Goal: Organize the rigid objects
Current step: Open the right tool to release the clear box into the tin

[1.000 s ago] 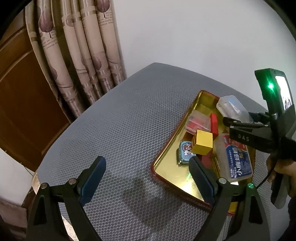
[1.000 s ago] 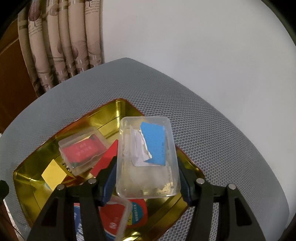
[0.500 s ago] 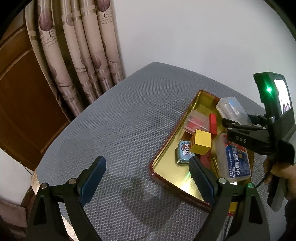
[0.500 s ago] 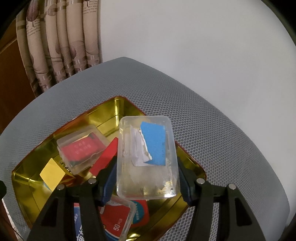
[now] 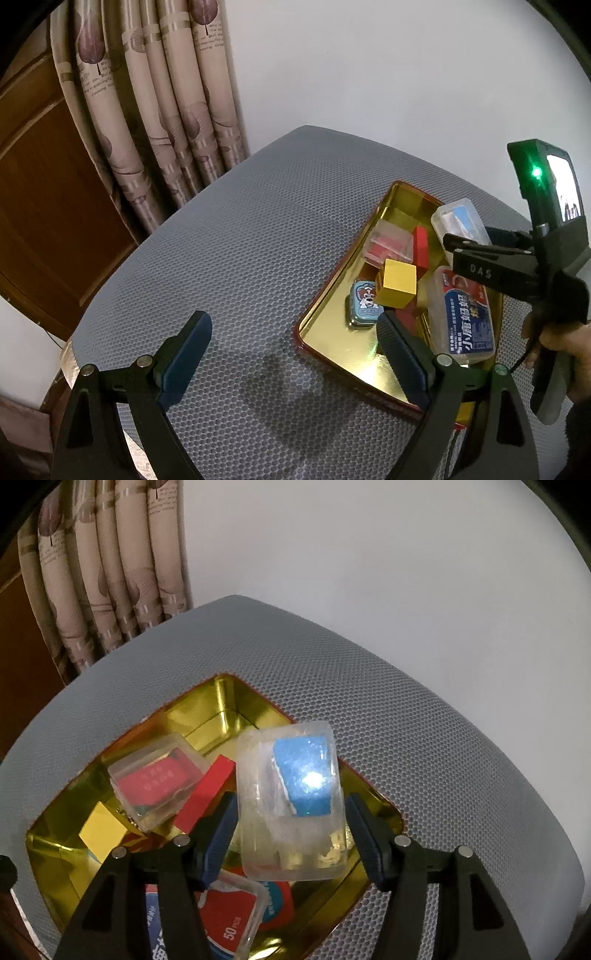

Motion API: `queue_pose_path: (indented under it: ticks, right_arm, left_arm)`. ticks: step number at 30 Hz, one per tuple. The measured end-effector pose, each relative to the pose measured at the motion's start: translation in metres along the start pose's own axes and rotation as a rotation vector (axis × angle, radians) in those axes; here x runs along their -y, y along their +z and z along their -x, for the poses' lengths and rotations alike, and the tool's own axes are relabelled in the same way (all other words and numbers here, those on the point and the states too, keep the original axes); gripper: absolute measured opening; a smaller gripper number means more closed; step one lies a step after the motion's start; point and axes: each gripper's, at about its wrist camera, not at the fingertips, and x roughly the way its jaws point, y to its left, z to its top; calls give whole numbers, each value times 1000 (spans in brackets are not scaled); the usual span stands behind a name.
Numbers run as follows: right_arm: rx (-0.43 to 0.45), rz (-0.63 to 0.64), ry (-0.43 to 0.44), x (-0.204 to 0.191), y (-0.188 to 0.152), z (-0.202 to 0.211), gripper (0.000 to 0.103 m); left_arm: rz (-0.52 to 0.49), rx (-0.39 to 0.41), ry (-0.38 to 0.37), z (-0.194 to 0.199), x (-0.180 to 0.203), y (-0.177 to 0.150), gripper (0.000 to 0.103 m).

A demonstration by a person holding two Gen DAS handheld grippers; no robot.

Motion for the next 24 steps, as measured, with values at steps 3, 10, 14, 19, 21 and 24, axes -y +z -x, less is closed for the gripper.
queue_pose_path:
  ticks: [3, 10, 14, 19, 21, 24]
  right_arm:
    - [15, -7, 4, 0, 4, 5, 66]
    - [56, -25, 10, 2, 11, 24, 66]
    - [78, -55, 18, 5, 10, 43, 67]
    - [96, -89, 8, 8, 0, 67, 67]
    - [97, -103, 11, 9, -5, 74, 67]
    - [83, -129, -3, 10, -18, 86, 67]
  left_arm:
    - [-1, 2, 0, 0, 0, -1, 89]
    - [-22, 8, 8, 1, 4, -1, 89]
    - [-27, 19, 8, 4, 7, -1, 89]
    - [-44, 26, 12, 6, 13, -1, 89]
    - [-47, 29, 7, 7, 14, -1, 89]
    - [-58, 32, 7, 9, 20, -2, 89]
